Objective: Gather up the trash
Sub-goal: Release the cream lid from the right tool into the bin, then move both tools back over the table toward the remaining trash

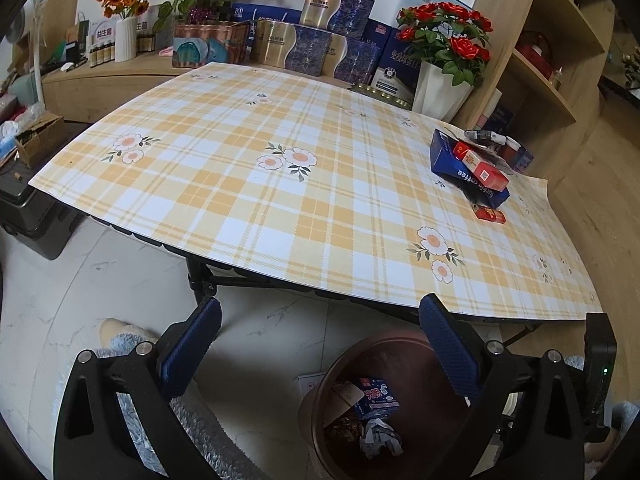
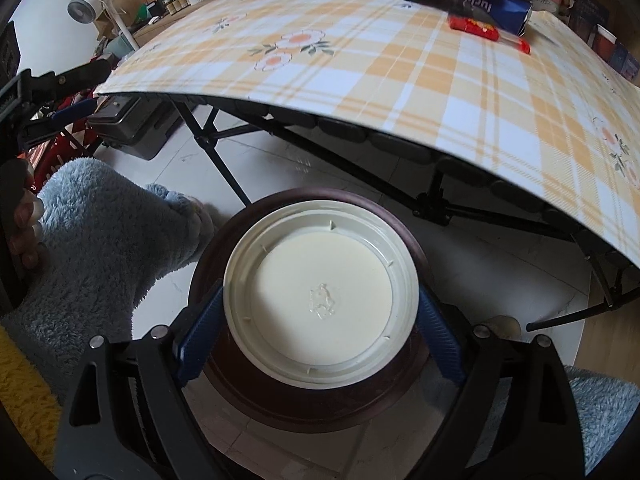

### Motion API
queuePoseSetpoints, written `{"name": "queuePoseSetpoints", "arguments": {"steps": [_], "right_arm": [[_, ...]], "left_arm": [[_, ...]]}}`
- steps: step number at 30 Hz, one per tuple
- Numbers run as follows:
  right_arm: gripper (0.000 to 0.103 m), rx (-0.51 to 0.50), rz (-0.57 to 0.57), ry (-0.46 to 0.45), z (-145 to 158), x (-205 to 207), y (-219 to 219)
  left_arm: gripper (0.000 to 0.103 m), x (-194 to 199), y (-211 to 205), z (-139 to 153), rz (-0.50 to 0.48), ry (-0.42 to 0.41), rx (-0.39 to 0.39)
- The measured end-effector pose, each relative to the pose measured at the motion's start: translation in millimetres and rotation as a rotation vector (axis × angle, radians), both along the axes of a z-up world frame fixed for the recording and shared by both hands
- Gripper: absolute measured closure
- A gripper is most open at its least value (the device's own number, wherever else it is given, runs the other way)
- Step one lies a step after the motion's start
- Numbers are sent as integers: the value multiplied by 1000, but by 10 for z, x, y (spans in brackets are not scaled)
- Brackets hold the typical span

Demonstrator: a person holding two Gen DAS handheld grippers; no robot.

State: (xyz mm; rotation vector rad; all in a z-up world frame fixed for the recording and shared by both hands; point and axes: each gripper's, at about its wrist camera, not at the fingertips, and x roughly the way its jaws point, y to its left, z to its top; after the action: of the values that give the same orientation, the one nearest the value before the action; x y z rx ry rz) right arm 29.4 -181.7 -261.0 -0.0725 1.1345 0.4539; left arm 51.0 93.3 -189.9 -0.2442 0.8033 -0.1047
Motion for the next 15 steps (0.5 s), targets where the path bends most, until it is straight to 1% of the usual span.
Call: {"name": "queuePoseSetpoints", "arguments": {"steps": [1,2,6,9,15], "right_arm": [[8,1,2,-1,3,-1,2],[7,5,5,-4,12,-3,5],[6,5,5,-11,26,-4,19],[6,18,-8,-33,85,0,-15],[6,31,-54,-79,189,-5,-117]], "left_arm": [[6,1,6,0,2,1,-2],[6,2,14,-4,5,3,-5],[6,4,43,-14,17,10,-18],[6,2,56,-11,19,9,-28],[6,-4,49,0,16,4,-22]]}}
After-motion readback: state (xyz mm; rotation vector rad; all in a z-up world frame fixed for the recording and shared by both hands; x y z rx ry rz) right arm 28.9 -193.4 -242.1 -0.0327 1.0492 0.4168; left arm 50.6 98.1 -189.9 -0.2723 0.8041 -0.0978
